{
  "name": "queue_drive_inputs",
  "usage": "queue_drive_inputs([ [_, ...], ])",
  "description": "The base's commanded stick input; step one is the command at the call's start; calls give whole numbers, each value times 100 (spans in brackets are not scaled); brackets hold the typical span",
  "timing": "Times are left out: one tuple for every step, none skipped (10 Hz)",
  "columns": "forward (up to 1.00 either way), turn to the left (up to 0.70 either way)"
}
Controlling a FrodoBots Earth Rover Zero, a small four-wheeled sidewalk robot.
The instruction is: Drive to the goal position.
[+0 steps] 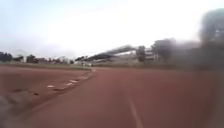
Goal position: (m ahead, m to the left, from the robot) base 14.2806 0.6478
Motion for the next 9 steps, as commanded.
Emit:
queue_drive_inputs([
  [70, -28],
  [70, -10],
  [70, 0],
  [70, 0],
  [70, 0],
  [70, -31],
  [70, -32],
  [70, -32],
  [70, -32],
])
